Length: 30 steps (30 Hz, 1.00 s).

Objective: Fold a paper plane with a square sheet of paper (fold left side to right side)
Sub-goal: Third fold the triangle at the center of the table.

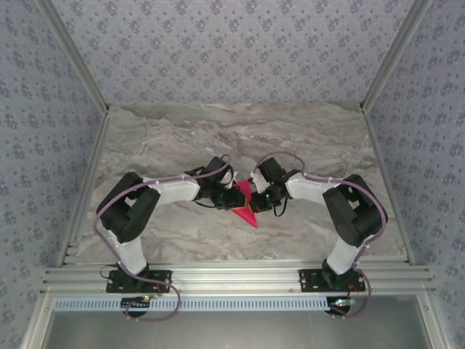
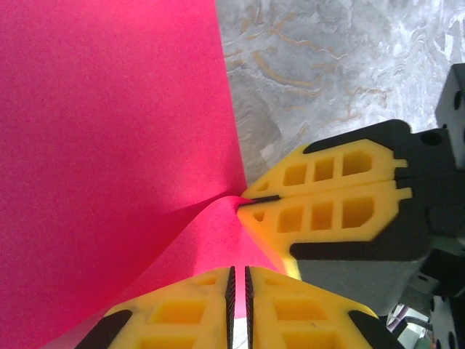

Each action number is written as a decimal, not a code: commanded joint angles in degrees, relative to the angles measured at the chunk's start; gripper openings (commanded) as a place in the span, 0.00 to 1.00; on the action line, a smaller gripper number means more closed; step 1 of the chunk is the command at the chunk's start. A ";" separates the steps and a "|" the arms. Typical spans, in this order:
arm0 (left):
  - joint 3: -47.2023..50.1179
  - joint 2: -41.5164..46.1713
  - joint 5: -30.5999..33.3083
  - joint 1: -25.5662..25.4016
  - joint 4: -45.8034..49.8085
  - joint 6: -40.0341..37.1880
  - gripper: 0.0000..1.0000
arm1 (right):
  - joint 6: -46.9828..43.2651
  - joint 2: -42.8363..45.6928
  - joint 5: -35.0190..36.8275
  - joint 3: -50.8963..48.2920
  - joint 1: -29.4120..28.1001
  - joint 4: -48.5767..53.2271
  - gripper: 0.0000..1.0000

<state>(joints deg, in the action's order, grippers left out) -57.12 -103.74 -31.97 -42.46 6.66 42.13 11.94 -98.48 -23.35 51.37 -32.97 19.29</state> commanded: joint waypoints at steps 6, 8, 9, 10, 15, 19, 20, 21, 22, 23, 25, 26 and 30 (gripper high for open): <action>1.92 -2.81 3.08 -0.37 -0.83 -0.40 0.14 | -1.53 -3.21 3.14 -1.25 -0.79 4.22 0.00; 2.26 -3.29 3.70 -0.29 -0.99 -0.48 0.14 | -1.57 -3.22 3.14 -1.27 -0.78 4.18 0.00; 2.37 -3.56 4.00 -0.30 -1.02 -0.49 0.14 | -1.57 -3.30 3.05 -1.18 -0.82 4.16 0.00; 2.37 -3.71 4.25 -0.34 -1.03 -0.55 0.14 | -1.57 -3.30 2.95 -1.17 -0.86 4.19 0.00; 2.54 -4.94 6.07 -0.29 -0.09 -0.47 0.14 | -1.67 -2.78 2.67 -0.91 -0.67 4.41 0.00; 3.66 -5.46 7.26 -0.38 0.55 -0.51 0.14 | -0.90 0.30 0.32 0.39 0.62 4.10 0.03; 4.01 -5.56 7.51 -0.34 0.60 -0.49 0.14 | -0.64 1.27 -0.45 0.88 1.09 4.15 0.06; 4.40 -5.66 7.70 -0.41 0.55 -0.39 0.13 | -0.44 2.41 -1.13 1.47 1.67 4.13 0.10; 4.72 -5.76 7.85 -0.43 0.55 -0.32 0.13 | -0.14 3.82 -1.44 1.93 2.21 4.33 0.13; 5.02 -5.79 7.97 -0.39 0.55 -0.36 0.13 | -0.07 4.94 -1.60 2.28 2.70 4.51 0.17; 5.39 -6.00 8.23 -0.46 0.32 -0.28 0.13 | 0.10 7.09 -1.52 2.72 3.50 5.53 0.23; 5.45 -6.11 8.26 -0.43 0.37 -0.19 0.13 | -0.01 7.98 -1.29 2.77 3.69 6.15 0.27; 5.55 -6.16 8.32 -0.48 0.20 -0.06 0.13 | -0.13 11.73 -2.92 1.43 3.71 8.59 0.29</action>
<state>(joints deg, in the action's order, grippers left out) -54.13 -106.28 -29.17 -42.50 3.40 42.13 11.57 -89.23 -24.25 52.45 -29.15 23.86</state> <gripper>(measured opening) 0.127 0.292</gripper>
